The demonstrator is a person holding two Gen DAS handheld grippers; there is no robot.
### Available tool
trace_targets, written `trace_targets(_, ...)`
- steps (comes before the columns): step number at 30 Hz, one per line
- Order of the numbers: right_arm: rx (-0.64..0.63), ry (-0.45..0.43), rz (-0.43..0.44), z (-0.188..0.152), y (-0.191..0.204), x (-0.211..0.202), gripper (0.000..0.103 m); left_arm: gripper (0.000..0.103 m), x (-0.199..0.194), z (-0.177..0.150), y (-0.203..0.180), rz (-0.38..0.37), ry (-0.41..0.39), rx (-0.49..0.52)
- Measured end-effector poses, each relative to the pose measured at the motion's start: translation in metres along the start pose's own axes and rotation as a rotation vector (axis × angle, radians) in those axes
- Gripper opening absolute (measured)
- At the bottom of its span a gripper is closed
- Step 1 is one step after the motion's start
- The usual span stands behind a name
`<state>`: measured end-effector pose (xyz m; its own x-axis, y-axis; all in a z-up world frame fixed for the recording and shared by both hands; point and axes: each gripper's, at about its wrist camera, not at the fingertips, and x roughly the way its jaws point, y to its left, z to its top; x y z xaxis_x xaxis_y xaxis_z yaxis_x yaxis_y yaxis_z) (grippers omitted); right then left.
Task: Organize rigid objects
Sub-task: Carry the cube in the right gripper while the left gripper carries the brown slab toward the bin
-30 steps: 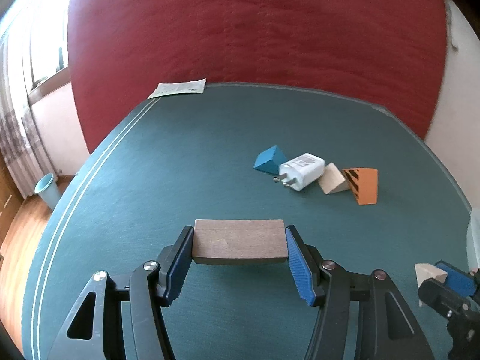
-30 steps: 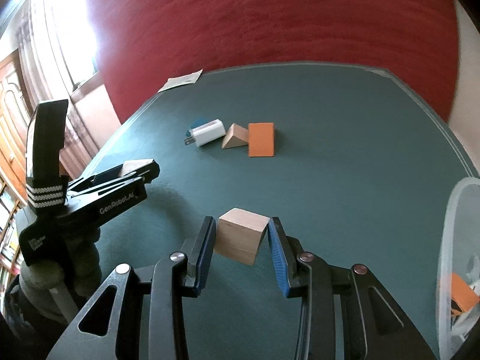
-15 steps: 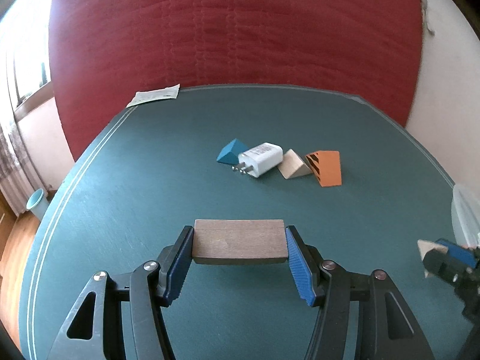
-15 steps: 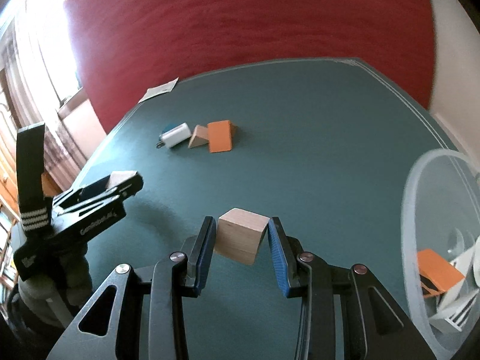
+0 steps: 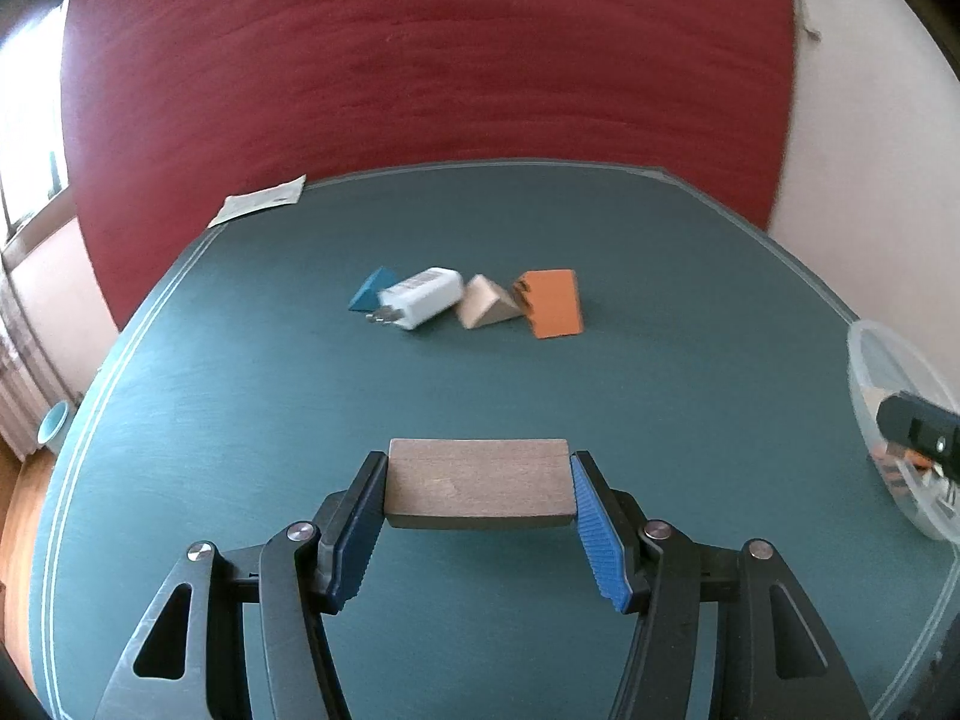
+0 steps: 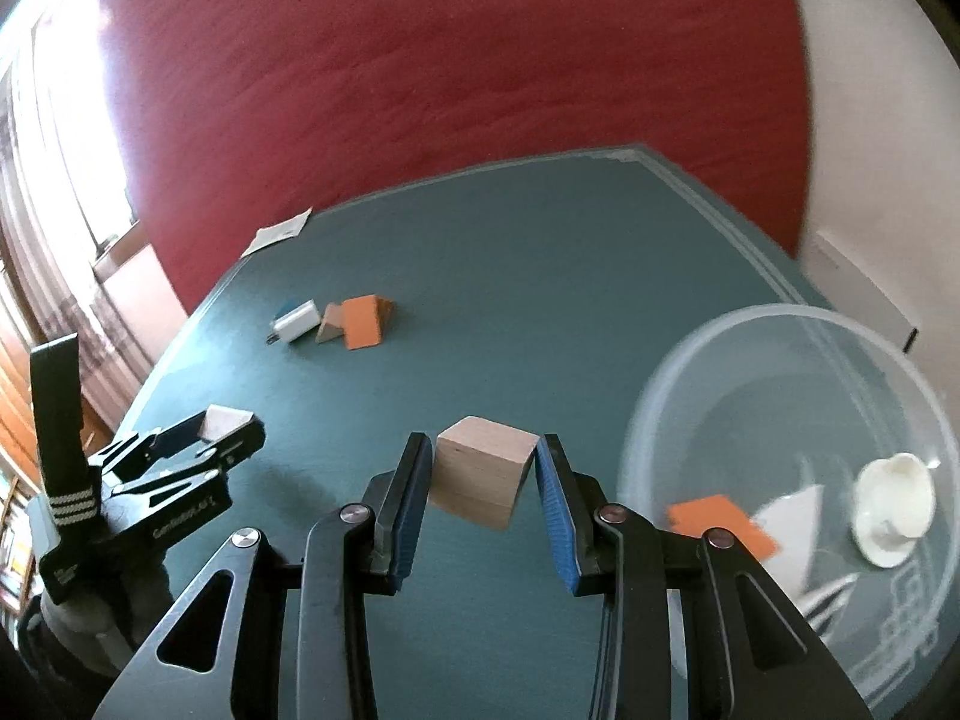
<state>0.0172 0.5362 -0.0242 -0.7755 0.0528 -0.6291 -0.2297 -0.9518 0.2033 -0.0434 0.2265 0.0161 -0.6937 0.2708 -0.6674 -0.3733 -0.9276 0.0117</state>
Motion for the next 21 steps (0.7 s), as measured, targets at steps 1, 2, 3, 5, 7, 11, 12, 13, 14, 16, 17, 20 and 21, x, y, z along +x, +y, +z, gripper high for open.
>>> trace_targets(1,0.002,-0.005,-0.009,0.0,-0.004,-0.004,0.037,0.063,-0.001,0.0,-0.004,-0.005,-0.001,0.007)
trace_targets(2,0.006,-0.011,-0.022,0.0,-0.009,-0.008,0.037,0.062,-0.002,-0.001,-0.008,-0.011,-0.001,0.016)
trace_targets(3,0.01,-0.015,-0.03,0.0,-0.013,-0.01,0.037,0.062,-0.003,-0.001,-0.011,-0.014,-0.001,0.02)
trace_targets(5,0.021,-0.024,-0.053,0.0,-0.023,-0.018,0.037,0.062,-0.005,-0.002,-0.018,-0.025,-0.001,0.029)
trace_targets(7,0.037,-0.032,-0.076,-0.001,-0.035,-0.026,0.037,0.062,-0.007,-0.002,-0.025,-0.036,-0.001,0.039)
trace_targets(11,0.069,-0.046,-0.123,-0.004,-0.059,-0.04,0.037,0.062,-0.01,-0.002,-0.036,-0.052,-0.002,0.054)
trace_targets(12,0.077,-0.049,-0.135,-0.004,-0.065,-0.043,0.037,0.062,-0.01,-0.002,-0.038,-0.055,-0.002,0.057)
trace_targets(13,0.083,-0.051,-0.143,-0.005,-0.069,-0.046,0.037,0.062,-0.01,-0.002,-0.041,-0.059,-0.001,0.061)
trace_targets(14,0.089,-0.053,-0.152,-0.005,-0.073,-0.048,0.037,0.062,-0.011,-0.002,-0.044,-0.063,-0.001,0.065)
trace_targets(16,0.103,-0.057,-0.171,-0.007,-0.084,-0.053,0.037,0.063,-0.012,-0.003,-0.049,-0.07,0.0,0.073)
trace_targets(17,0.108,-0.059,-0.178,-0.008,-0.088,-0.055,0.037,0.062,-0.012,-0.003,-0.052,-0.075,0.001,0.077)
trace_targets(20,0.128,-0.064,-0.197,-0.011,-0.102,-0.061,0.037,0.062,-0.014,-0.003,-0.061,-0.085,0.003,0.088)
trace_targets(21,0.136,-0.064,-0.201,-0.012,-0.106,-0.063,0.037,0.063,-0.015,-0.003,-0.064,-0.089,0.003,0.092)
